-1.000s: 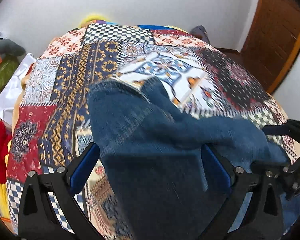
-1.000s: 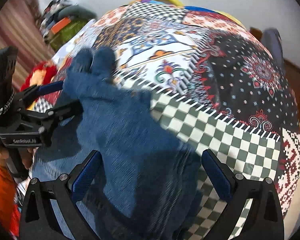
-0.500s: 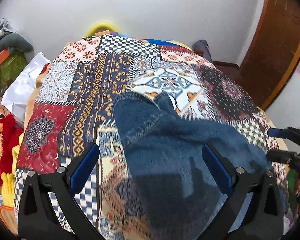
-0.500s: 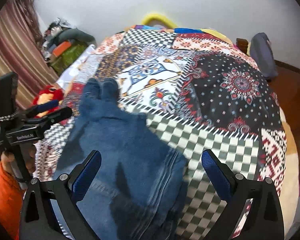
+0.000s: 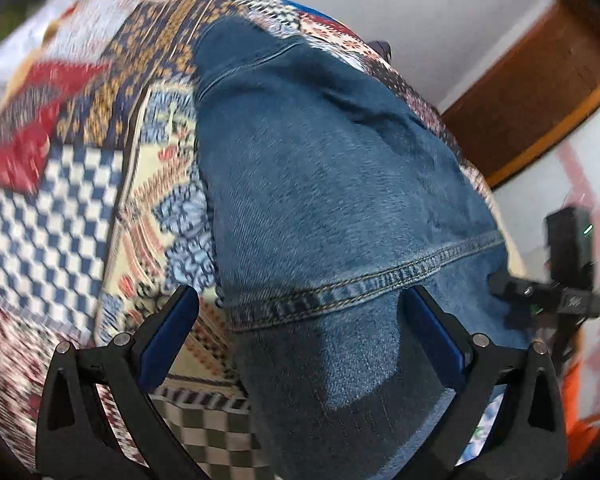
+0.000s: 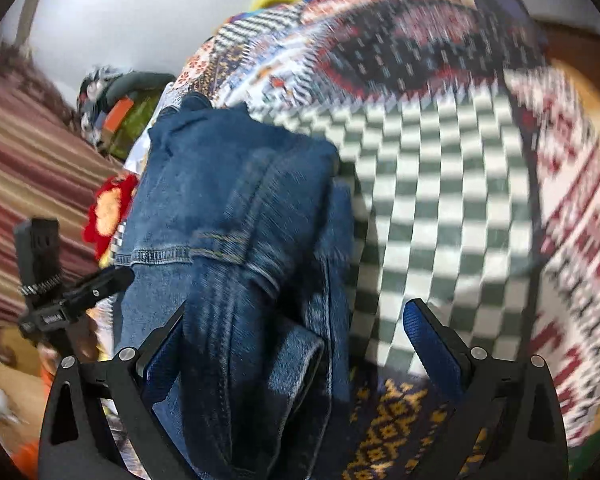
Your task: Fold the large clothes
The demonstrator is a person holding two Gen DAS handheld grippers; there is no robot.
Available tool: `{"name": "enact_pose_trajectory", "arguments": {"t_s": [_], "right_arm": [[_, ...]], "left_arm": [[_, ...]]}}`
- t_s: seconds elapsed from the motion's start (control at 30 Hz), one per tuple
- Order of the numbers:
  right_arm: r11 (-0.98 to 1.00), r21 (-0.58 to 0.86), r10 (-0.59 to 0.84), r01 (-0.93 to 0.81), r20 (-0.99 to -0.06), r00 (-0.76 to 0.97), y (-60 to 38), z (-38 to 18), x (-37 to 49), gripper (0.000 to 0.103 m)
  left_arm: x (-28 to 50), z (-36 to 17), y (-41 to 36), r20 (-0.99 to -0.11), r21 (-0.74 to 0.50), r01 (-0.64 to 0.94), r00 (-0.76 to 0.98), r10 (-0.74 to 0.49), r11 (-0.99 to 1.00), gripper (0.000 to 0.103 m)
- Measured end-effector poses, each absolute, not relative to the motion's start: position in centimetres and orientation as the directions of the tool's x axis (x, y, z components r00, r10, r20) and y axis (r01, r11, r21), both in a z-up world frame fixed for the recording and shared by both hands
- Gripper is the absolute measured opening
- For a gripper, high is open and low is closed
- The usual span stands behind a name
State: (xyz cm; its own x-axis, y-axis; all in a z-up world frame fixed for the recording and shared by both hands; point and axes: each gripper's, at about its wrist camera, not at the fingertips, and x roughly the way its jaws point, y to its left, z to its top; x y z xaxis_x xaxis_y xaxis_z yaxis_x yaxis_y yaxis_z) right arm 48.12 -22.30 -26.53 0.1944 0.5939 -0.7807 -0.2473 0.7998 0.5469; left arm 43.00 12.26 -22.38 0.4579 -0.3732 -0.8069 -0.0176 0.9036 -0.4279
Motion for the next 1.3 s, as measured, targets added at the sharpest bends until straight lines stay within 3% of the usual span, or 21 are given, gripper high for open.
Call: {"name": "enact_pose_trajectory", "arguments": {"t_s": [0.23,0.6,0.77,0.93,1.07,1.3], "right_arm": [[0.733,0.641,0.674,-0.227,-0.730,0.117,-21.7,-27.8,49.6,0.100],[0.685,0.661,0.685,-0.307,-0.728,-0.041,-16.7,-29.0,51.5,0.094],[0.684,0.680,0.703,-0.265,-0.711,-0.008,-17.2,-29.0,51.4,0.079],[0.694,0.669,0.704,-0.266,-0.708,0.055,-17.7,-27.0,50.3,0.054],[0.685,0.670,0.714,-0.285,-0.695,0.083,-17.5,-24.4,49.4,0.048],[0.663,0.664,0.734,-0.346,-0.669,0.122,-14.8,-18.9,47.4,0.047]], "left_arm": [[44.2,-25.3,14.1,-0.740,-0.622,-0.092,0.394,-0.546,0.777,0.103],[47.1,-25.7,12.2,-0.715,-0.656,-0.064,0.371,-0.593,0.752,0.103],[46.0,-25.3,11.9,-0.725,-0.635,-0.058,0.390,-0.568,0.771,0.092],[44.5,-23.9,11.7,-0.731,-0.606,-0.027,0.414,-0.543,0.795,0.077],[43.0,-20.7,11.5,-0.716,-0.587,0.013,0.459,-0.526,0.810,0.072],[39.7,-14.7,13.4,-0.673,-0.545,0.063,0.562,-0.481,0.836,0.072]]}}
